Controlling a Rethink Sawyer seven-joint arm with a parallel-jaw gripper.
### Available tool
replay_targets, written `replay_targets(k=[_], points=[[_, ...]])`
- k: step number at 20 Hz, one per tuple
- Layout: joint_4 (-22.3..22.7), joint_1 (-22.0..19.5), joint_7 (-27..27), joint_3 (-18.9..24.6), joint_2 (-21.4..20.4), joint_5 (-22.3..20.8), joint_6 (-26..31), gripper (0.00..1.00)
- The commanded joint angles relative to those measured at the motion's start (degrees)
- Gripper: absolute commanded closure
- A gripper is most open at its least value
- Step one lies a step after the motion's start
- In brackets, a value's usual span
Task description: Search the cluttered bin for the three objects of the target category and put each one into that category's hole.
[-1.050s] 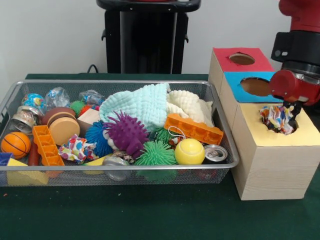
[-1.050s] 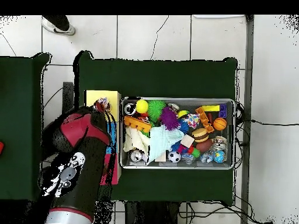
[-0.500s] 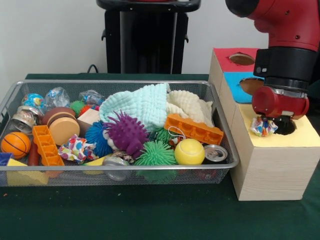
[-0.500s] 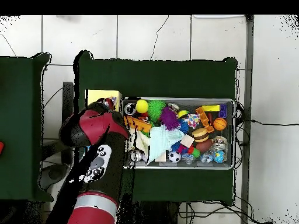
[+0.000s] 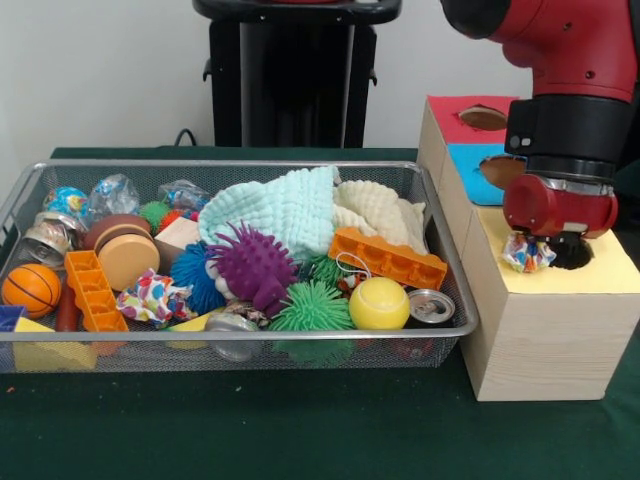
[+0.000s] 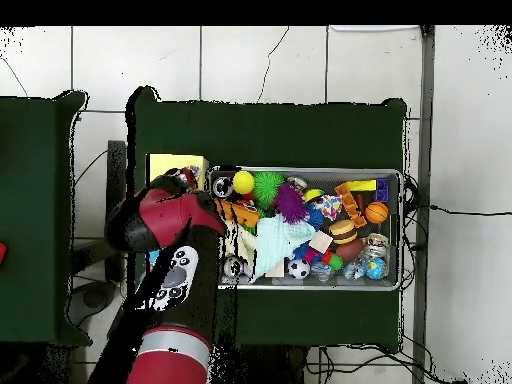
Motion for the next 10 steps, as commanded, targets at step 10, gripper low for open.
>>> replay_targets(k=[10], points=[[5.7, 7.3, 12.4, -9.2, 12.6, 1.9, -10.5, 1.0]])
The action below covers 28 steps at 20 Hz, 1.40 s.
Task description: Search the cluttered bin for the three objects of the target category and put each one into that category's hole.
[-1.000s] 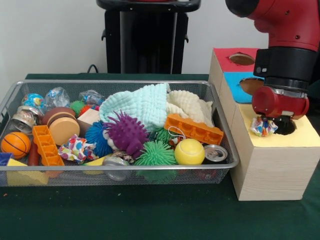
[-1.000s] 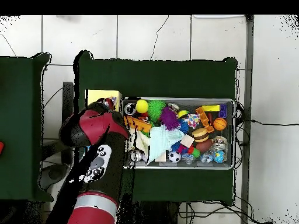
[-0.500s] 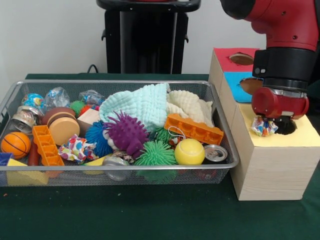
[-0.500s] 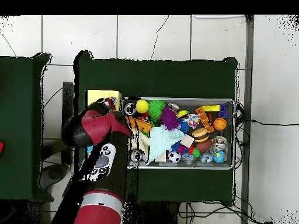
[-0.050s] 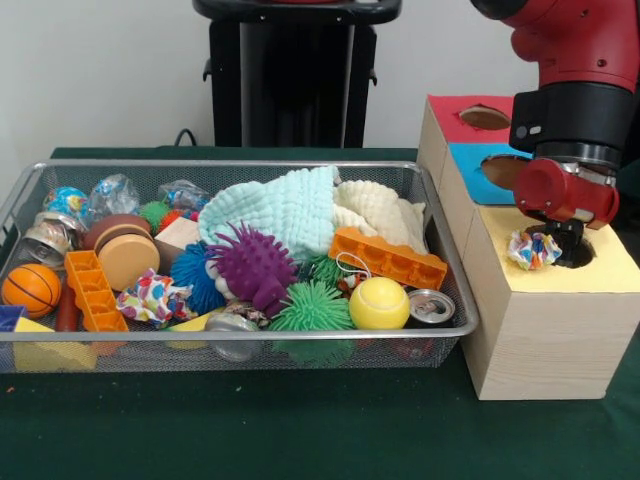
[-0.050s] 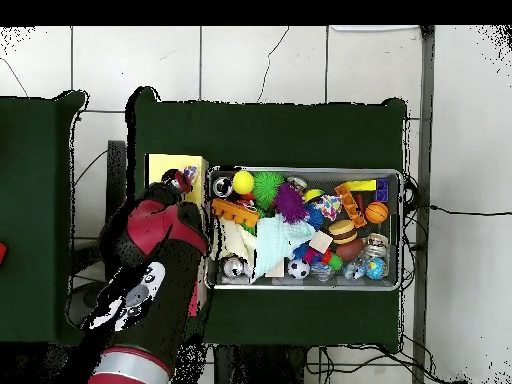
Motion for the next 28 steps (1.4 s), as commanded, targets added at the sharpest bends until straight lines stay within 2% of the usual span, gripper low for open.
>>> replay_targets(k=[1, 5, 12, 15, 16, 20, 23, 28], points=[[5.7, -0.6, 11.9, 0.3, 9.6, 1.2, -3.8, 1.0], [6.6, -2.5, 12.2, 2.2, 10.0, 0.5, -7.4, 1.0], [6.9, -3.7, 11.7, 3.3, 9.8, -1.3, -8.6, 1.0], [6.5, -3.8, 9.9, 3.5, 9.8, -3.4, -9.3, 1.0], [7.0, -4.8, 9.7, 4.7, 9.1, -3.5, -7.2, 0.0], [8.2, -6.9, 9.9, 7.4, 7.8, -3.4, -4.9, 0.0], [8.8, -6.2, 11.7, 6.1, 7.8, -2.5, -8.6, 0.0], [9.6, -6.8, 12.5, 6.4, 7.9, -1.2, -8.7, 0.0]])
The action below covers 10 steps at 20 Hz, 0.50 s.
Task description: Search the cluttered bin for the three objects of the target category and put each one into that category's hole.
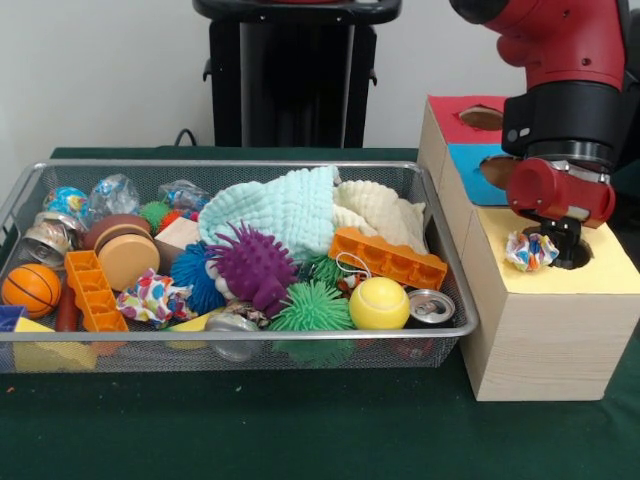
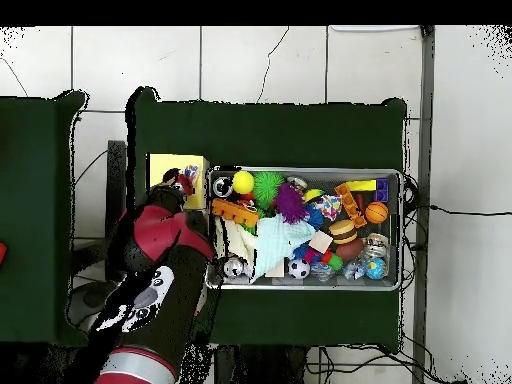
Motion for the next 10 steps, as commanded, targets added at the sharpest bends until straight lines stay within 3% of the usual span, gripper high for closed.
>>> replay_targets(k=[1, 10], points=[[6.9, -5.8, 10.5, 5.5, 8.4, -1.7, -2.8, 0.0], [6.8, -7.0, 9.2, 7.0, 7.6, -2.1, -2.1, 0.0]])
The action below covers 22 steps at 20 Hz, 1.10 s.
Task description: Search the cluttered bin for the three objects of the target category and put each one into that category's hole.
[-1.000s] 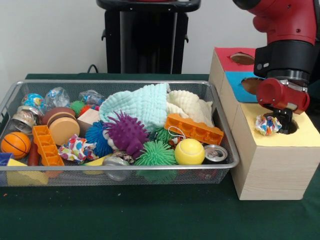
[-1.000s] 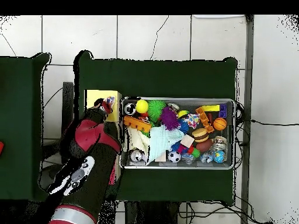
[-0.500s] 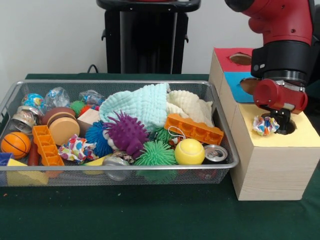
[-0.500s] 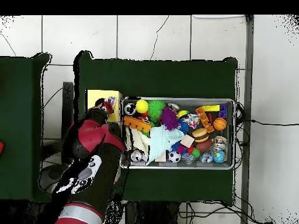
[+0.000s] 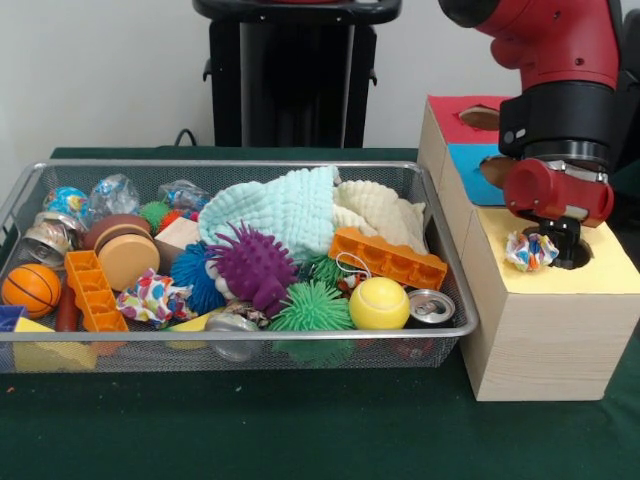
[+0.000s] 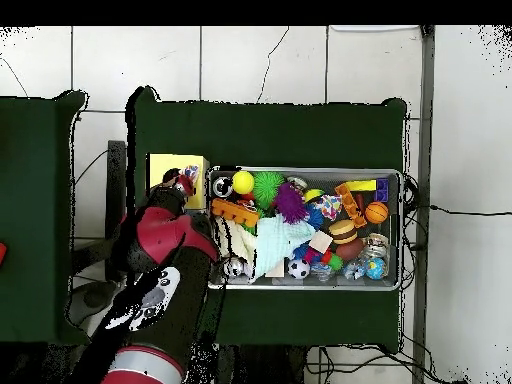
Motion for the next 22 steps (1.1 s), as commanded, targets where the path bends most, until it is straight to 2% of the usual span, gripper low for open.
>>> replay_targets(k=[1, 11, 12, 16, 20, 22], points=[[5.5, -6.1, 8.9, 5.9, 8.1, -2.2, 0.3, 0.0], [4.9, -6.2, 7.1, 6.1, 8.0, -4.2, -0.2, 0.0], [4.3, -5.9, 6.1, 5.6, 8.1, -5.0, 0.2, 1.0], [4.4, -7.1, 5.6, 7.3, 7.4, -5.1, 3.3, 1.0], [4.4, -6.4, 7.3, 6.2, 7.9, -4.5, -0.4, 1.0], [4.5, -6.5, 8.0, 6.3, 8.0, -3.6, 0.1, 1.0]])
